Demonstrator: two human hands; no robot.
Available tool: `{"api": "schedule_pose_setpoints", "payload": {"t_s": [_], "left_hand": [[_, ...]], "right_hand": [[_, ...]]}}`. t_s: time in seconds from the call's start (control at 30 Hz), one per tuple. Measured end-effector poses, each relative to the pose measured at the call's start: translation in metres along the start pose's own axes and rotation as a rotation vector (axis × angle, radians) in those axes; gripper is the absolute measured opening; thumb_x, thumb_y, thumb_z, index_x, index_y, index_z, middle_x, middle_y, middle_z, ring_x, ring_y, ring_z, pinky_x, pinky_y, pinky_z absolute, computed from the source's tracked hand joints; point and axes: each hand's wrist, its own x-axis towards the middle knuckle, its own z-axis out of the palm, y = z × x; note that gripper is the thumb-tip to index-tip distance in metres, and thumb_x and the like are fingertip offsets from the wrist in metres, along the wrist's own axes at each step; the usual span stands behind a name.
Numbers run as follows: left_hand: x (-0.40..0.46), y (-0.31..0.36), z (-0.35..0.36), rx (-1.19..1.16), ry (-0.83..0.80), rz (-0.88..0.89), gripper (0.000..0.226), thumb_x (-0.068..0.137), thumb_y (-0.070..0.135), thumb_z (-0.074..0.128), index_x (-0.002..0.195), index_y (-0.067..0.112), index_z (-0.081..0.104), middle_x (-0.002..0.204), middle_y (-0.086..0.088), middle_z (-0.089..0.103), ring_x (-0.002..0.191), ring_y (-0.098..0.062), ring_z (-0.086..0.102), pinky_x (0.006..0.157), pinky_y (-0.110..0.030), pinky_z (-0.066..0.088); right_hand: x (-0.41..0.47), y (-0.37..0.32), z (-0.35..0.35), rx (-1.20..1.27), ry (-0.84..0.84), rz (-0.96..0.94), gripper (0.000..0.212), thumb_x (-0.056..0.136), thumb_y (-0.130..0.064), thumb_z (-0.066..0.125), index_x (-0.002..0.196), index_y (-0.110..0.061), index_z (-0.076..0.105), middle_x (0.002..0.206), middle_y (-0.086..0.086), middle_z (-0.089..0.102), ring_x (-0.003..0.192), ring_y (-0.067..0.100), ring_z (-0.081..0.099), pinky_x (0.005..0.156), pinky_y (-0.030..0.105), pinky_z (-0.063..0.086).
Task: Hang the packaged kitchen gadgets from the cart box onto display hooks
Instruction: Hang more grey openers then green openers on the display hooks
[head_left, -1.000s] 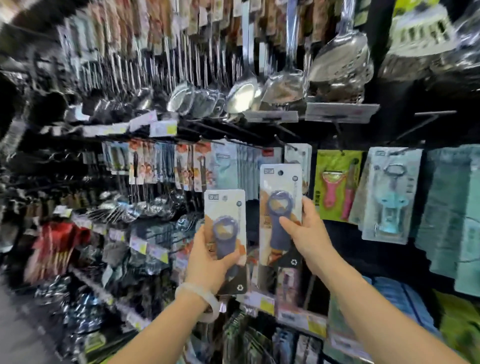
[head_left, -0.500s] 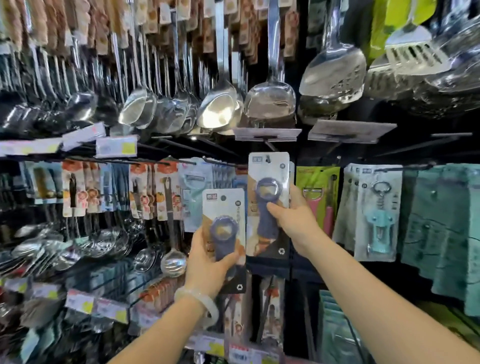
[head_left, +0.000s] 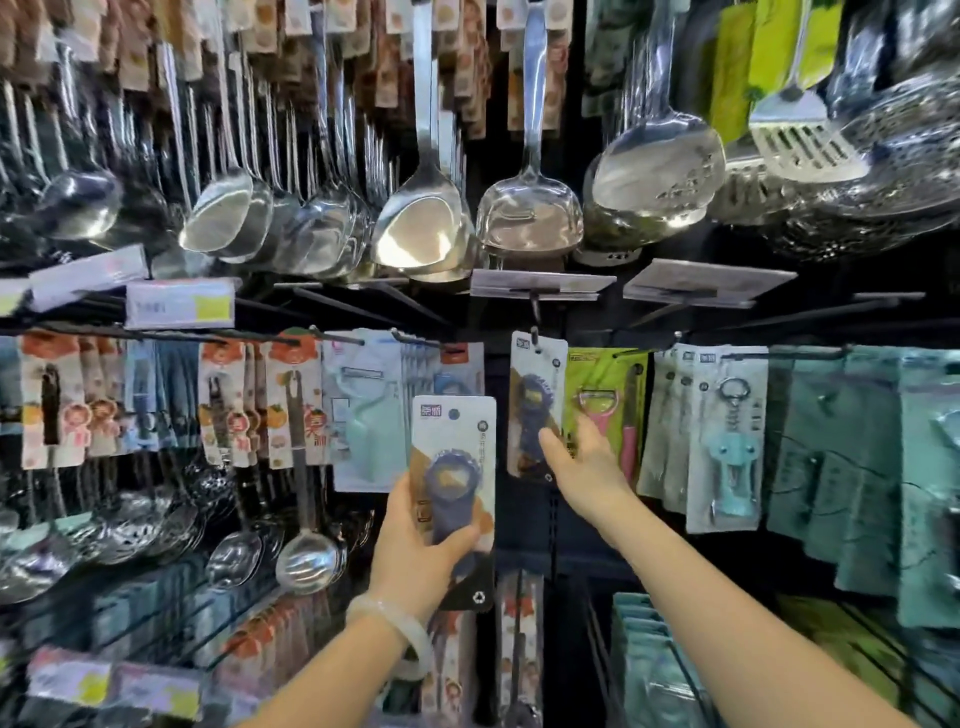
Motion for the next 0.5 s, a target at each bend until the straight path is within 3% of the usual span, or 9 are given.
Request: {"api": "schedule_pose_setpoints", "payload": {"t_s": [0.07, 0.1, 0.23, 0.3, 0.37, 0.43, 0.5], "left_hand": [[0.001, 0.0, 0.007, 0.031, -0.025, 0.015, 0.068, 0.079, -0.002, 0.068, 0.132, 0.027, 0.038, 0.126, 0.008, 0.055, 0.117, -0.011, 0.053, 0.095, -0.029, 0.047], [0.001, 0.002, 0.012, 0.056, -0.042, 0.028, 0.07, 0.081, 0.0, 0.066, 0.136, 0.028, 0.033, 0.128, 0.011, 0.051, 0.119, -0.009, 0.05, 0.097, -0.028, 0.045], [-0.001, 0.015, 0.03, 0.033, -0.095, 0.054, 0.079, 0.086, 0.002, 0.061, 0.139, 0.038, 0.015, 0.13, 0.022, 0.039, 0.116, 0.005, 0.038, 0.097, -0.018, 0.037], [0.001, 0.02, 0.036, -0.002, -0.109, 0.105, 0.084, 0.085, 0.0, 0.061, 0.14, 0.042, 0.013, 0.14, 0.022, 0.034, 0.121, 0.007, 0.04, 0.1, -0.018, 0.04], [0.006, 0.027, 0.04, -0.035, -0.113, 0.148, 0.087, 0.085, -0.001, 0.061, 0.137, 0.051, 0.013, 0.142, 0.021, 0.037, 0.124, 0.003, 0.045, 0.103, -0.027, 0.043], [0.011, 0.035, 0.044, -0.057, -0.124, 0.175, 0.087, 0.085, -0.002, 0.06, 0.134, 0.054, 0.015, 0.129, 0.031, 0.042, 0.118, 0.007, 0.05, 0.101, -0.028, 0.045], [0.016, 0.043, 0.047, -0.075, -0.134, 0.192, 0.086, 0.085, -0.005, 0.059, 0.139, 0.047, 0.017, 0.127, 0.03, 0.043, 0.116, 0.008, 0.05, 0.1, -0.024, 0.045]], "right_hand": [[-0.024, -0.005, 0.006, 0.148, -0.102, -0.119, 0.064, 0.093, -0.04, 0.05, 0.146, -0.032, 0.016, 0.133, 0.0, 0.049, 0.112, 0.01, 0.051, 0.085, 0.02, 0.043], [-0.033, -0.005, 0.009, 0.176, -0.143, -0.176, 0.067, 0.09, -0.038, 0.056, 0.144, -0.04, 0.016, 0.128, -0.002, 0.052, 0.105, 0.007, 0.056, 0.082, 0.019, 0.046], [-0.046, -0.005, 0.013, 0.177, -0.051, -0.346, 0.077, 0.086, -0.017, 0.064, 0.129, -0.063, 0.02, 0.137, -0.009, 0.047, 0.114, 0.009, 0.057, 0.093, 0.04, 0.052], [-0.046, -0.009, 0.007, 0.17, 0.038, -0.405, 0.076, 0.087, -0.012, 0.062, 0.129, -0.061, 0.022, 0.138, -0.013, 0.044, 0.119, 0.001, 0.051, 0.097, 0.037, 0.049], [-0.045, -0.015, 0.0, 0.162, 0.088, -0.433, 0.072, 0.087, -0.012, 0.062, 0.137, -0.049, 0.026, 0.136, -0.015, 0.041, 0.118, -0.016, 0.042, 0.102, 0.028, 0.045], [-0.041, -0.021, -0.007, 0.154, 0.124, -0.454, 0.072, 0.086, -0.011, 0.063, 0.141, -0.041, 0.027, 0.135, -0.007, 0.046, 0.118, -0.003, 0.048, 0.1, 0.03, 0.043], [-0.034, -0.025, -0.011, 0.133, 0.158, -0.453, 0.073, 0.085, -0.009, 0.064, 0.142, -0.039, 0.028, 0.129, -0.005, 0.048, 0.111, 0.012, 0.055, 0.093, 0.03, 0.044]]}}
